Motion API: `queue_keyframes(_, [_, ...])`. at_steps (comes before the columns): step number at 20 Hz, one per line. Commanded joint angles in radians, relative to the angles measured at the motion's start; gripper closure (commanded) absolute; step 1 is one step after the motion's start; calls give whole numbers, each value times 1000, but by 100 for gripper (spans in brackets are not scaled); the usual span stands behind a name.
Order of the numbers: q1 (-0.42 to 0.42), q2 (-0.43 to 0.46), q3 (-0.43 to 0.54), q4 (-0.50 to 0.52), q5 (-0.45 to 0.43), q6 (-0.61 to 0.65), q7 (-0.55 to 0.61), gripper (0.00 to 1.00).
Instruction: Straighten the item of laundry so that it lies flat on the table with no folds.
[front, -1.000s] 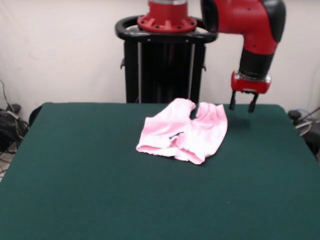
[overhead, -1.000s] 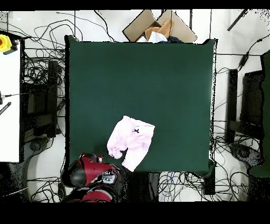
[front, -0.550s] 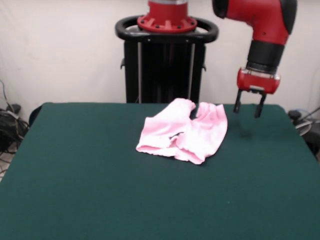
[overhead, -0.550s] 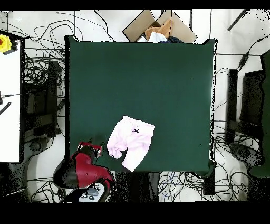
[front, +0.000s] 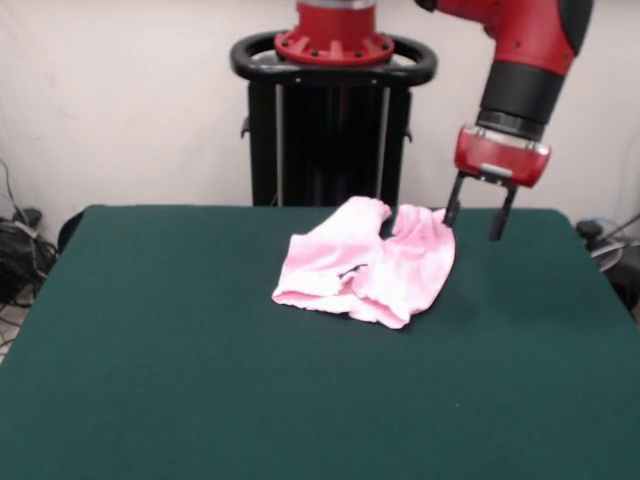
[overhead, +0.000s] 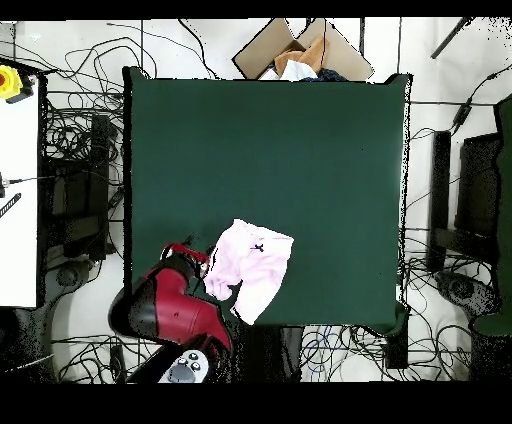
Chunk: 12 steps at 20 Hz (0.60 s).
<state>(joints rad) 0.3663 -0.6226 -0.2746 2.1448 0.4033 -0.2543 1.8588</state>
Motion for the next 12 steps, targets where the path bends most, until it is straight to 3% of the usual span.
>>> queue_keyframes(1, [-31,145,-55,-133,18,22,74,0])
queue_keyframes(6, [-59,178,-50,-113,-45,-30,97,0])
queue_keyframes(12, [-158,223,11,-101,-183,-30,86,0])
